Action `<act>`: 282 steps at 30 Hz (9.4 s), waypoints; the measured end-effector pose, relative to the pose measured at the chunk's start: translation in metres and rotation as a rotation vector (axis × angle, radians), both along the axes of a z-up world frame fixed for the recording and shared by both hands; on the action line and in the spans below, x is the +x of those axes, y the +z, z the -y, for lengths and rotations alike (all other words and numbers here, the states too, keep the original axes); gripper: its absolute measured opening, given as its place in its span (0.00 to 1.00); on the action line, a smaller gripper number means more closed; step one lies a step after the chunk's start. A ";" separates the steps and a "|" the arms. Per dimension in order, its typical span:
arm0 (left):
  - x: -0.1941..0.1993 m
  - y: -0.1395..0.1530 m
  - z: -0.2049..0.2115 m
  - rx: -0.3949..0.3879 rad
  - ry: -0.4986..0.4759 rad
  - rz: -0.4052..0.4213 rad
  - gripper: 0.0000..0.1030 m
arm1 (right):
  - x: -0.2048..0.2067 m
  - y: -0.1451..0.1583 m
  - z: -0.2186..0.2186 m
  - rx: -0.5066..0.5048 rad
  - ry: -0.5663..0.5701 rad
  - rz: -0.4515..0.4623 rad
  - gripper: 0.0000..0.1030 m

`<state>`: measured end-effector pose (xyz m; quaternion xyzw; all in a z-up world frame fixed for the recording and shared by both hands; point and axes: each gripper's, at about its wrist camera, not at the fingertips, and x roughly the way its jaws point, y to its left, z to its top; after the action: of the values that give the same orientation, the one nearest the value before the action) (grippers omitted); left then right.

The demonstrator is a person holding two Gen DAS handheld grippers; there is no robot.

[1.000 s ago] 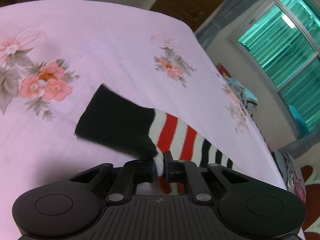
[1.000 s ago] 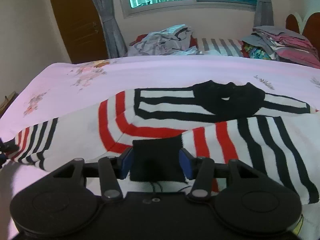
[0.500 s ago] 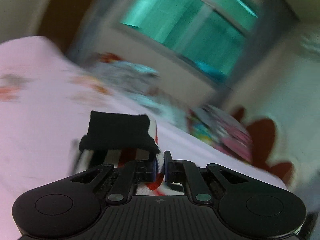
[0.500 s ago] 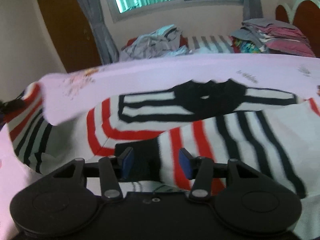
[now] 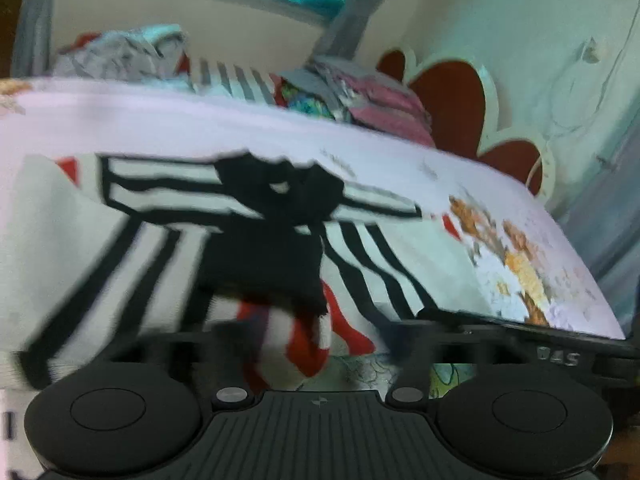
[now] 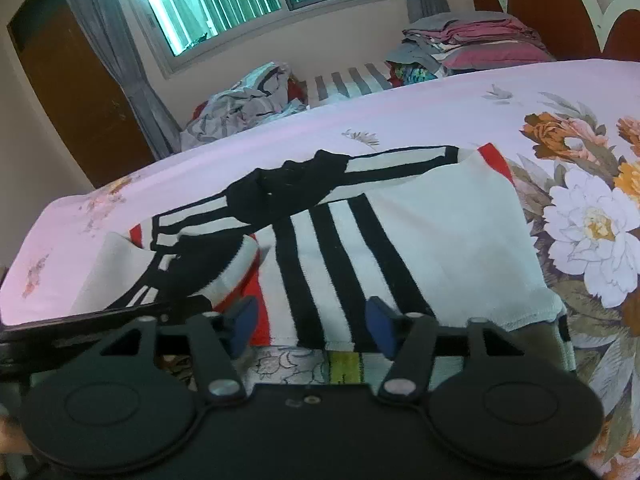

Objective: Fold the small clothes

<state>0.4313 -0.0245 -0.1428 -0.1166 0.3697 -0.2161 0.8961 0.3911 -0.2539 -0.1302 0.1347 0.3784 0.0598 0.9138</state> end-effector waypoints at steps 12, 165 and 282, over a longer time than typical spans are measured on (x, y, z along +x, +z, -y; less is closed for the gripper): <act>-0.046 0.007 -0.113 0.157 0.276 0.037 0.81 | 0.024 -0.007 -0.080 -0.073 0.186 0.000 0.64; 0.000 -0.016 -0.062 0.131 0.089 -0.020 0.57 | 0.011 0.005 -0.070 -0.312 -0.027 -0.009 0.33; -0.285 -0.013 -0.072 0.282 0.231 -0.110 0.67 | -0.270 -0.015 0.022 -0.274 0.032 -0.067 0.51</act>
<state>0.1464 0.0475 -0.1558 -0.0431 0.4291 -0.0510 0.9008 0.1208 -0.2756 -0.1449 0.0044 0.4157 0.0177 0.9093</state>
